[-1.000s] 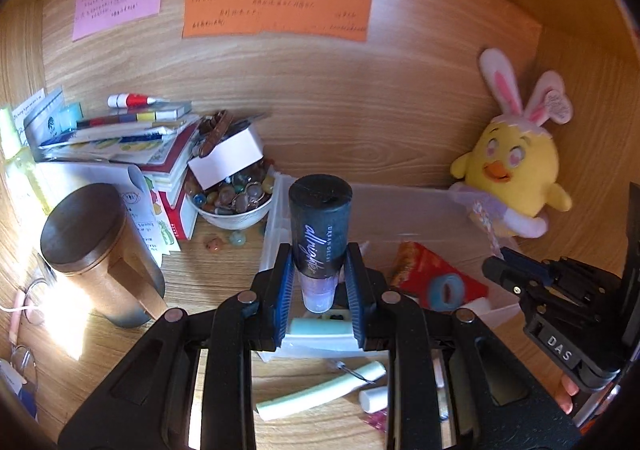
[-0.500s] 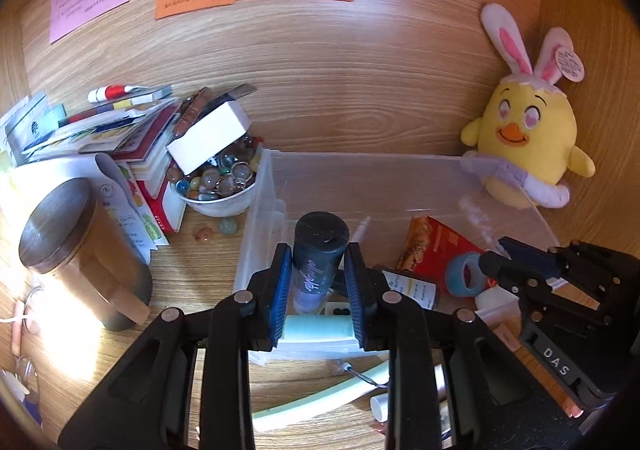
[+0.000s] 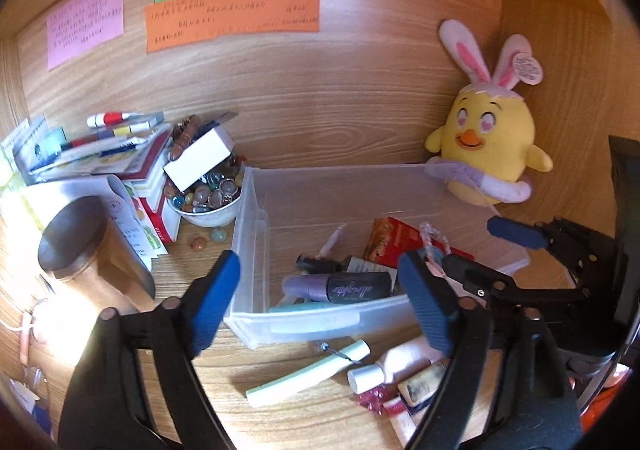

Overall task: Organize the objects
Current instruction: 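Grasp the pale green tube with the left gripper while the right grasps the brown pad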

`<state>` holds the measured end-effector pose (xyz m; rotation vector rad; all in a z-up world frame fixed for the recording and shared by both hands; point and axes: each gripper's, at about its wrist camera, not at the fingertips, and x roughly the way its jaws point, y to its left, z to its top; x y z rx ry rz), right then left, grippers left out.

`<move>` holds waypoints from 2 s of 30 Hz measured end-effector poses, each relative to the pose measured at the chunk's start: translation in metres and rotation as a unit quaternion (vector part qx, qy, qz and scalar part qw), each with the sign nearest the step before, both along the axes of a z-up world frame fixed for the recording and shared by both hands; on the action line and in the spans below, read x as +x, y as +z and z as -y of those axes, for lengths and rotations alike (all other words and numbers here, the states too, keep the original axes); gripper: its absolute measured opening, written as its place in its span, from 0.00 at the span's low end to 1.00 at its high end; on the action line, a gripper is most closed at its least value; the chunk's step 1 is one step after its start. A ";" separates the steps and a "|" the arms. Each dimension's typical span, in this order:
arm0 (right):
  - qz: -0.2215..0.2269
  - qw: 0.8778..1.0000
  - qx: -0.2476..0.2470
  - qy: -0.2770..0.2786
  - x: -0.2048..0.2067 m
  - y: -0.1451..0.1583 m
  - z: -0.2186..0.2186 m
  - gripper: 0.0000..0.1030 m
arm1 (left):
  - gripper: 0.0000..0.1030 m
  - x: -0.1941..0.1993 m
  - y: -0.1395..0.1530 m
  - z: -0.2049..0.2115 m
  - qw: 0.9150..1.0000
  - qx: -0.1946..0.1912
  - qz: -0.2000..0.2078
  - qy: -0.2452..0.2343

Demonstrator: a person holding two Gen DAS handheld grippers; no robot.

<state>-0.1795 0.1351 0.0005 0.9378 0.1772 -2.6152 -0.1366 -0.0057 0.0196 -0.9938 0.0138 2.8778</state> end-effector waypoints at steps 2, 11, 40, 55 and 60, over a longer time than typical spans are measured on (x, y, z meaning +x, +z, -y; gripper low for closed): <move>-0.010 1.000 0.000 0.002 0.009 0.005 0.000 0.67 | 0.88 0.007 0.003 0.001 1.000 -0.001 -0.002 -0.003; -0.011 1.000 -0.004 0.028 0.043 0.009 0.001 0.74 | 0.91 0.027 -0.013 0.024 0.999 0.011 0.048 -0.009; 0.069 0.995 0.053 0.054 0.068 -0.058 0.041 0.51 | 0.27 0.034 -0.092 0.022 0.986 -0.020 0.154 -0.068; 0.068 0.996 0.031 0.048 0.073 -0.056 0.030 0.35 | 0.22 0.069 -0.092 0.020 0.984 -0.026 0.162 -0.067; 0.069 0.997 0.017 0.038 0.075 -0.051 0.019 0.34 | 0.22 0.052 -0.092 0.014 0.983 -0.027 0.165 -0.071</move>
